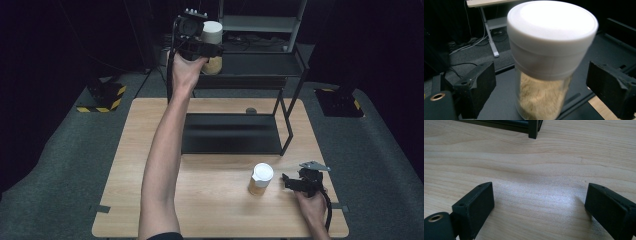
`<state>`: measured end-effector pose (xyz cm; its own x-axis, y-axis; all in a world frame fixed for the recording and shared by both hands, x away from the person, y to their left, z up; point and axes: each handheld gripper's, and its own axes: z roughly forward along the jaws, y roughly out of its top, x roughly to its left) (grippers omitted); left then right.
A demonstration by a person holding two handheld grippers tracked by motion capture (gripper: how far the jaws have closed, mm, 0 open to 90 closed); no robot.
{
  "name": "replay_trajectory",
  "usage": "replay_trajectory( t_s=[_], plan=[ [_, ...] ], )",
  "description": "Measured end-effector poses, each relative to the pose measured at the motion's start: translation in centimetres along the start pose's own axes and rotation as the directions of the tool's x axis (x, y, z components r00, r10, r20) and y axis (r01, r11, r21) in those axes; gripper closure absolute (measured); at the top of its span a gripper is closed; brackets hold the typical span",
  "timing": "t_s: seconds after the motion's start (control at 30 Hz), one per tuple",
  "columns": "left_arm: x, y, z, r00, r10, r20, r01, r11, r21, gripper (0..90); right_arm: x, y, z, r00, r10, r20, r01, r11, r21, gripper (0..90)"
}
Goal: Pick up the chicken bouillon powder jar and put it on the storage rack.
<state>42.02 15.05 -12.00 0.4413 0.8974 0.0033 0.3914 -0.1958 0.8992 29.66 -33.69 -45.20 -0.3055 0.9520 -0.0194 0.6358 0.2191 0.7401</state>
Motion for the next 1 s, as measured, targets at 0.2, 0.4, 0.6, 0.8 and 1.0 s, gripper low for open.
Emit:
replay_trajectory(
  t_s=[0.2, 0.4, 0.6, 0.8, 1.0],
  plan=[
    [-0.1, -0.9, -1.1, 0.9997, 0.015, 0.018, -0.015, 0.9999, -0.002, 7.8, 0.0, 0.0, 0.0, 1.0, 0.0, 0.0, 0.0, 1.0, 0.0, 7.9],
    [-0.1, -1.9, -2.3, 0.9991, 0.019, 0.039, -0.018, 0.9998, -0.013, 7.4, 0.0, 0.0, 0.0, 1.0, 0.001, 0.001, -0.001, 1.0, 0.0, 7.9],
    [-0.3, -3.0, -3.1, 0.9972, 0.034, 0.067, -0.033, 0.9993, -0.017, 7.2, 0.0, 0.0, 0.0, 1.0, 0.002, 0.001, -0.002, 1.0, 0.0, 7.9],
    [-0.3, -4.2, -3.4, 0.9942, 0.05, 0.095, -0.049, 0.9986, -0.022, 6.1, 0.0, 0.0, 0.0, 1.0, 0.001, 0.001, -0.001, 1.0, -0.001, 7.9],
    [-0.1, -5.7, -3.5, 0.9906, 0.056, 0.125, -0.054, 0.9984, -0.017, 5.2, 0.0, 0.0, 0.0, 1.0, 0.002, 0.001, -0.002, 1.0, -0.001, 7.9]
  ],
)
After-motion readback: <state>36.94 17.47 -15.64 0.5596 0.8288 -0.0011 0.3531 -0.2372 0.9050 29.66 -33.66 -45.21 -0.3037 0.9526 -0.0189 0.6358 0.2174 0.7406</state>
